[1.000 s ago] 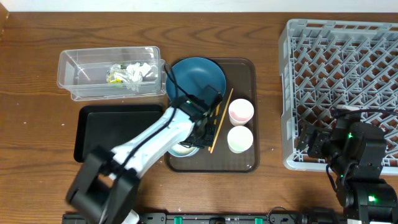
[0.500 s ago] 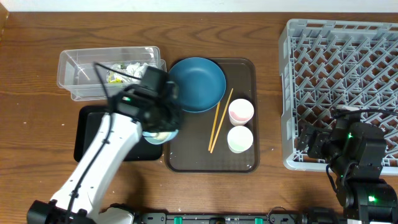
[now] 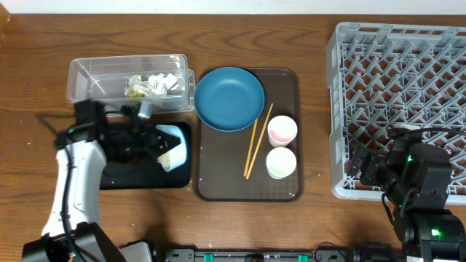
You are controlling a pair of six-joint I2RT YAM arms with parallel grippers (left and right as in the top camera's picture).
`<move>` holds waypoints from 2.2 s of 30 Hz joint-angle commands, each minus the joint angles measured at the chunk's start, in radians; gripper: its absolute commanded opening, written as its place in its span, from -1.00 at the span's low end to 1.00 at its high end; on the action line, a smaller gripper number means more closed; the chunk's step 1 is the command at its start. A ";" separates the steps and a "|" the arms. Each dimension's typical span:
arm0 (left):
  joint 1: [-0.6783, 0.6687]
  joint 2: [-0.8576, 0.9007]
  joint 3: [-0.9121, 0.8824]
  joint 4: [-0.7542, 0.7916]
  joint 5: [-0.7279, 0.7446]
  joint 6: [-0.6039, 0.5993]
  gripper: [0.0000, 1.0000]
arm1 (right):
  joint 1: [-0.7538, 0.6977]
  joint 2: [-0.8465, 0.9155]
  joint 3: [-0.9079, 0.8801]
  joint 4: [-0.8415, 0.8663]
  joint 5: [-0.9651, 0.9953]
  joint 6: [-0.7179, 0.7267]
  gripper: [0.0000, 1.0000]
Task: Sort waste into correct bins and load items into the dishwasher rack
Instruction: 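Tip the bowl over the black tray to pour out the rice, then return the emptied bowl to the brown tray with the left gripper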
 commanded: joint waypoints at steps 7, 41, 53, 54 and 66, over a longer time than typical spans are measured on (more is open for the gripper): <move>0.209 0.053 -0.058 -0.008 0.448 0.116 -0.88 | 0.013 -0.003 0.019 -0.002 -0.005 0.007 0.93; 0.344 0.124 -0.058 0.128 0.214 -0.292 -0.88 | 0.013 -0.003 0.019 -0.005 -0.005 0.007 0.92; 0.323 0.121 -0.050 0.124 0.477 -0.106 -0.88 | 0.013 -0.003 0.019 -0.005 -0.005 0.007 0.92; 0.320 0.118 -0.049 0.132 0.472 -0.099 -0.88 | 0.013 -0.003 0.019 -0.005 -0.005 0.007 0.92; 0.264 0.099 -0.046 0.145 0.386 -0.154 -0.88 | 0.013 -0.003 0.019 -0.005 -0.005 0.007 0.92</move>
